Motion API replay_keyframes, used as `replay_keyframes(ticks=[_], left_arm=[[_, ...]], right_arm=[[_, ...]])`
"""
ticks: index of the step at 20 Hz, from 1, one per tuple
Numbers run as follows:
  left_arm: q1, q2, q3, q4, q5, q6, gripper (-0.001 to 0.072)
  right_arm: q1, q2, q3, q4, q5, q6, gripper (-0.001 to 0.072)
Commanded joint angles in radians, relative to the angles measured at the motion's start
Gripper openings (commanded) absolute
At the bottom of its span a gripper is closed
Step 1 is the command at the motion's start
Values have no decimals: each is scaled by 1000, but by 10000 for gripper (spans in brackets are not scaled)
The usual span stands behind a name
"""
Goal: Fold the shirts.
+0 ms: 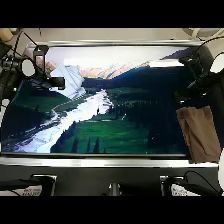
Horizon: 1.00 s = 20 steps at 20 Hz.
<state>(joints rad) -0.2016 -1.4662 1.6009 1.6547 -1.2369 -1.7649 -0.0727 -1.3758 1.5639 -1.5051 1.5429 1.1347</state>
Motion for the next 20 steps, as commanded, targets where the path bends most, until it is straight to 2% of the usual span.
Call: replay_keyframes(ticks=[1,9,10,11,12,13,15,16,17,20], left_arm=[[0,-8,0,-7,158,-17,720],[19,-55,1,-2,381,-17,720],[46,-84,5,-3,380,-64,720],[88,-122,13,-24,356,-174,720],[138,-163,17,-94,322,-249,720],[185,-201,17,-185,289,-280,720],[261,-280,17,-357,229,-281,720],[280,-317,16,-404,211,-278,612],[286,-347,16,-418,209,-278,573],[262,-402,16,-425,285,-256,573]], right_arm=[[0,-1,0,-8,-90,-3,686],[0,-1,0,6,-254,-6,683],[0,-2,0,14,-254,-6,671],[0,-3,-1,21,-251,-6,665],[0,-5,-1,32,-238,-6,665],[0,-9,-1,44,-221,-6,665],[1,-16,-1,87,-185,-6,665],[1,-21,-1,109,-176,-7,665],[1,-24,-2,124,-177,-8,665],[0,-27,-2,137,-192,-11,665]])
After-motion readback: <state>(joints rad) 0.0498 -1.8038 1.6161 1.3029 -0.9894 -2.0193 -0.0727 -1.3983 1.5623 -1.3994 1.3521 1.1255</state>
